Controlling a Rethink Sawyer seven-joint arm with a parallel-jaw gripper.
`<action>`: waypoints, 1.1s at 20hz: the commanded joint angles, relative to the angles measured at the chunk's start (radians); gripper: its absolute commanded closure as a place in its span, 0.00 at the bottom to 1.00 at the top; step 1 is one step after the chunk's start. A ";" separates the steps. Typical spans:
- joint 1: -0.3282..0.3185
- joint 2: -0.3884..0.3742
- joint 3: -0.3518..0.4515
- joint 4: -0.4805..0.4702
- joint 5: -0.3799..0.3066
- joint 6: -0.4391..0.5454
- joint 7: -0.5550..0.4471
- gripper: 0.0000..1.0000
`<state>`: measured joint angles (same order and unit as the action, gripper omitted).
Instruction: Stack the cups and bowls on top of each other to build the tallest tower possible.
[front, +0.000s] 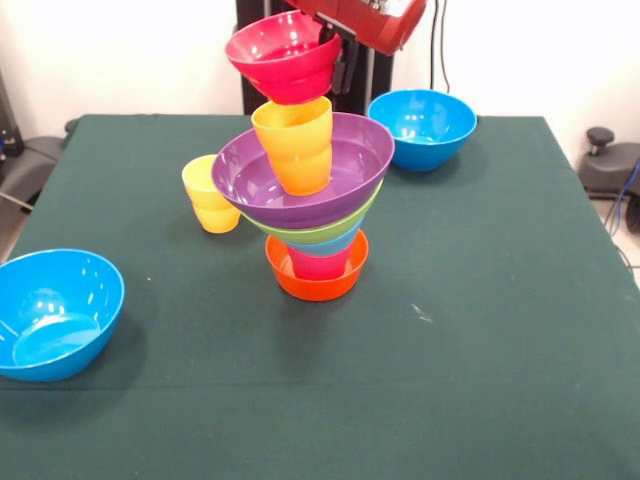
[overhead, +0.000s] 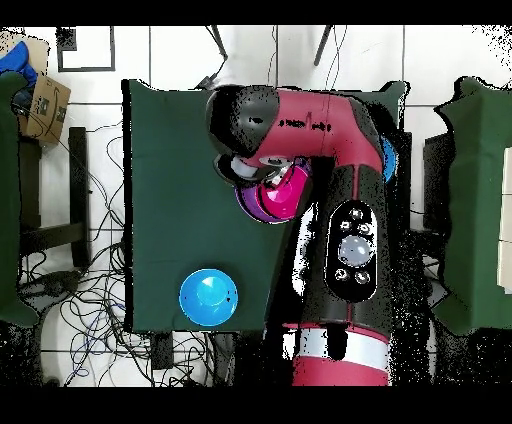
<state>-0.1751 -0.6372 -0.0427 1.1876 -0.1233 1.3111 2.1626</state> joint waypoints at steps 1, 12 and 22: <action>0.009 -0.022 0.093 0.150 -0.020 0.025 -0.141 1.00; 0.009 -0.032 0.099 0.186 -0.026 -0.039 -0.115 1.00; -0.004 -0.039 0.111 0.204 -0.026 -0.112 -0.115 1.00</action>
<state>-0.1751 -0.6926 -0.0350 1.2954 -0.1231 1.3018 2.1626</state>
